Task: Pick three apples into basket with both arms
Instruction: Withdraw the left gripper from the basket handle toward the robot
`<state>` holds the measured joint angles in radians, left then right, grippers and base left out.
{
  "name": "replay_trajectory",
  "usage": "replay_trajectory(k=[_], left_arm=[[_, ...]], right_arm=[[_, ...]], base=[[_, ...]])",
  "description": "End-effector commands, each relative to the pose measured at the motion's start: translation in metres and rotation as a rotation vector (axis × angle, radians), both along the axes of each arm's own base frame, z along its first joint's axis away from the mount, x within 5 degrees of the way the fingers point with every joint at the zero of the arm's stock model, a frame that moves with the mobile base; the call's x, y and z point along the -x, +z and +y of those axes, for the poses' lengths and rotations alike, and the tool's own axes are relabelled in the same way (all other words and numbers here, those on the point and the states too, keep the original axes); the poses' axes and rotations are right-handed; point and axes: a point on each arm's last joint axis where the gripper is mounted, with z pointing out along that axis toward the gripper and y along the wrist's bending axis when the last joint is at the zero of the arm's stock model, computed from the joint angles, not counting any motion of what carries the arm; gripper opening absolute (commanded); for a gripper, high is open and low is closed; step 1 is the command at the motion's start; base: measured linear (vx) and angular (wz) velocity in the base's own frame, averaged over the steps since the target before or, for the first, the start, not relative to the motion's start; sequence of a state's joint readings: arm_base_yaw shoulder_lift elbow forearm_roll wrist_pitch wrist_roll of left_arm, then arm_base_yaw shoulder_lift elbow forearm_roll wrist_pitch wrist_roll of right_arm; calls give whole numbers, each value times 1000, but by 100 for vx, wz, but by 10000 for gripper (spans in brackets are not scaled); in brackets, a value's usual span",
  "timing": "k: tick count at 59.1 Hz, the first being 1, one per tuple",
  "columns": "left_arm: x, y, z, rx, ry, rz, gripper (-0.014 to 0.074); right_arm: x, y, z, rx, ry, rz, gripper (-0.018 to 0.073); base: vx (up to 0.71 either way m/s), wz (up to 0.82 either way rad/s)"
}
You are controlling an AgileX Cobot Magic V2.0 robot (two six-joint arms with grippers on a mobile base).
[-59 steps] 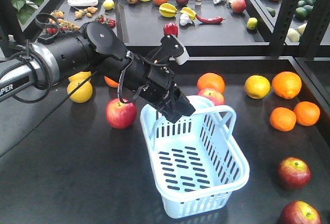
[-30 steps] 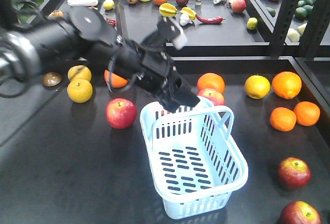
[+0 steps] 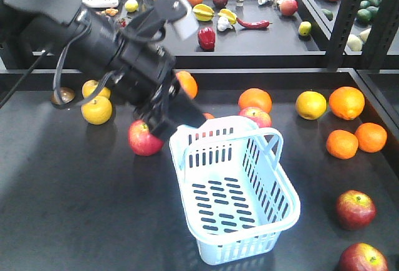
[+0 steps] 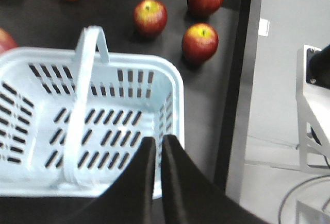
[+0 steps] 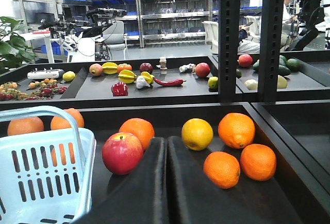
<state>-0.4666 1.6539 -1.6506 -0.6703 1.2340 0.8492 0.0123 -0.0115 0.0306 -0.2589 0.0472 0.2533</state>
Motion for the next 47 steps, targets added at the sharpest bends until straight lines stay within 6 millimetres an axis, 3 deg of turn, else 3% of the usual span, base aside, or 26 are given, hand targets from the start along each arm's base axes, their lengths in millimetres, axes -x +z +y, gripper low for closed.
replay_trajectory(k=[1, 14, 35, 42, 47], left_arm=[[24, 10, 7, 46, -3, 33, -8], [69, -18, 31, 30, 59, 76, -8], [155, -3, 93, 278, 342, -313, -8], [168, -22, 109, 332, 456, -391, -8], [172, -49, 115, 321, 510, -392, -8]], right_arm=[[1, 4, 2, 18, 15, -75, -5], [1, 4, 2, 18, 15, -75, -5], [1, 4, 2, 18, 15, -75, -5], [1, 4, 2, 18, 15, -75, -5], [1, 4, 2, 18, 15, -75, -5]], base=[[0, 0], [0, 0], [0, 0], [0, 0], [0, 0]])
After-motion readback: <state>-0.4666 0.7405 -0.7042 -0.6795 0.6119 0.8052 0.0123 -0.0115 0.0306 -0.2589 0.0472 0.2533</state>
